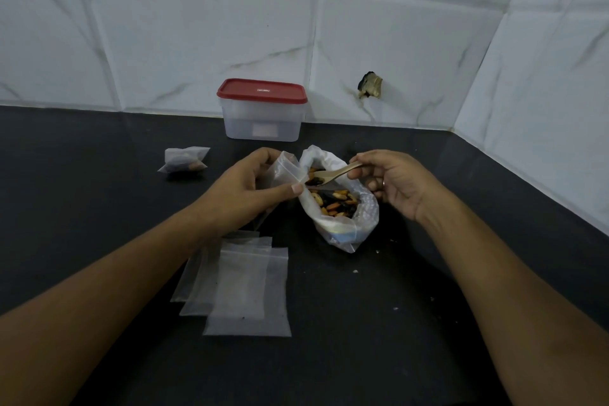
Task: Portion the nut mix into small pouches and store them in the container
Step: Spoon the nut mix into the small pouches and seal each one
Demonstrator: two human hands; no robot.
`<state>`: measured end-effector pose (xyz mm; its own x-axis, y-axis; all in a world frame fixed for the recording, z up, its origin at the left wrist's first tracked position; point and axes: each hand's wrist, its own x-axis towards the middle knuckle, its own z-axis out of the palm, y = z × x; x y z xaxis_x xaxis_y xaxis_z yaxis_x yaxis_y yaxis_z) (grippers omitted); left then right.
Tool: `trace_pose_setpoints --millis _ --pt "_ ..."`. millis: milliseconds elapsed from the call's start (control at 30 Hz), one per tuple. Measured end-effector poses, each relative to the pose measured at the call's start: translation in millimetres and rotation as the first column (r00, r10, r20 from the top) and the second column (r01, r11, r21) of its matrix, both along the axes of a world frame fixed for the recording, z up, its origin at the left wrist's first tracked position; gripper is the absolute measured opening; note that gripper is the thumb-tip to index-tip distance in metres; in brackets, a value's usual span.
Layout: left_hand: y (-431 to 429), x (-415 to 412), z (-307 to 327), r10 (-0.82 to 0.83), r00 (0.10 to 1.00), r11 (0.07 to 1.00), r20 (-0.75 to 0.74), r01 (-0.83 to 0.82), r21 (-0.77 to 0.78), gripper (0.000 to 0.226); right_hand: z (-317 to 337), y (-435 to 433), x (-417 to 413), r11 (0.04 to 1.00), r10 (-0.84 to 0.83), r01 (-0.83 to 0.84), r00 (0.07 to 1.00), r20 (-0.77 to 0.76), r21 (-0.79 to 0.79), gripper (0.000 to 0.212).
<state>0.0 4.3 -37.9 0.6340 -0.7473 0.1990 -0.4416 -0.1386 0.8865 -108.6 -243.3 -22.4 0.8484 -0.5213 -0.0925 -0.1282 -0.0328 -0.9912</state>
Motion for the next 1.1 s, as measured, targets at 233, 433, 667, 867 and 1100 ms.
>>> trace_pose_setpoints --millis 233,433,667,867,1100 --pt "0.1 -0.1 0.1 -0.003 1.0 1.0 0.005 0.003 -0.002 0.056 1.9 0.1 -1.4 0.997 -0.033 0.034 0.999 -0.008 0.076 0.018" --pt "1.8 0.0 1.2 0.023 1.0 0.999 0.005 -0.023 -0.048 0.058 3.9 -4.2 -1.4 0.986 -0.114 0.107 0.993 0.042 0.13 0.018" --pt "1.6 -0.6 -0.3 0.012 1.0 0.999 -0.001 -0.012 -0.032 0.06 14.6 3.2 -4.9 0.989 -0.034 0.006 0.982 0.187 0.146 0.017" --pt "1.7 -0.3 0.1 0.003 1.0 1.0 -0.003 -0.004 -0.027 0.06 19.5 23.9 -6.0 0.992 0.099 -0.113 0.967 0.233 0.048 0.014" --pt "0.7 -3.7 1.5 -0.002 1.0 0.999 0.028 0.003 -0.048 0.048 15.9 46.0 -6.7 0.946 0.292 -0.265 0.947 0.136 -0.185 0.012"
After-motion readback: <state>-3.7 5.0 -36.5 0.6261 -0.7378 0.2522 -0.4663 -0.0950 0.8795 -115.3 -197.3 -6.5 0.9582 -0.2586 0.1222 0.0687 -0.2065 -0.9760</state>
